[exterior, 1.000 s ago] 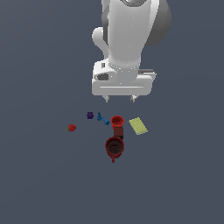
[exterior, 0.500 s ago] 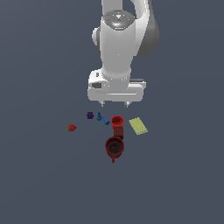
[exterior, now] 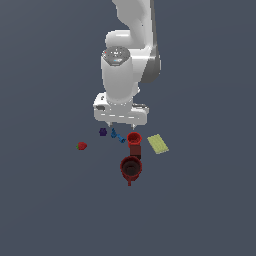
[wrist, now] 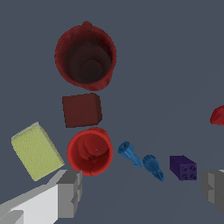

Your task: Pick up a designated object from a clutter of objects.

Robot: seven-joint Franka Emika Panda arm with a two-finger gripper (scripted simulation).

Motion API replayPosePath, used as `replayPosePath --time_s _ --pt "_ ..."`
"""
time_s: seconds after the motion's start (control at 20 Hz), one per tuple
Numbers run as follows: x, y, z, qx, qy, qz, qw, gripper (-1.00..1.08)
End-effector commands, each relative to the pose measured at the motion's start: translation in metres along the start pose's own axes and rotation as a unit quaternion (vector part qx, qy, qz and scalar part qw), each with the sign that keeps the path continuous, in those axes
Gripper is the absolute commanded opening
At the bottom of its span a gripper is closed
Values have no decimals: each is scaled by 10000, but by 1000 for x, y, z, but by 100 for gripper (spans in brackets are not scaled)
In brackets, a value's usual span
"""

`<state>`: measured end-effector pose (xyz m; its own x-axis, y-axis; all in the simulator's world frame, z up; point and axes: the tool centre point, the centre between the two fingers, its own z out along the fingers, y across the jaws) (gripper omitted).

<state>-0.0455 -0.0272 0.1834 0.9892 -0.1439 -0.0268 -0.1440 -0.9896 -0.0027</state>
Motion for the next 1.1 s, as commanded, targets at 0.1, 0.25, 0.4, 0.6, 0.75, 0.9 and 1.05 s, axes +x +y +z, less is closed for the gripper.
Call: replayPosePath --time_s 0.1,0.25,0.4,0.6,0.75,0.9,1.05 --pt "-18 22 34 15 44 323 9995 100" --pt "-30 35 52 17 70 517 9986 100" --pt "-42 45 67 15 92 678 9977 100" --pt "-55 55 80 9 114 842 9964 100" --pt "-62 60 87 4 125 925 9956 100" --pt "-66 63 91 1 132 975 9951 100" --pt "-67 64 92 0 134 990 9950 100"
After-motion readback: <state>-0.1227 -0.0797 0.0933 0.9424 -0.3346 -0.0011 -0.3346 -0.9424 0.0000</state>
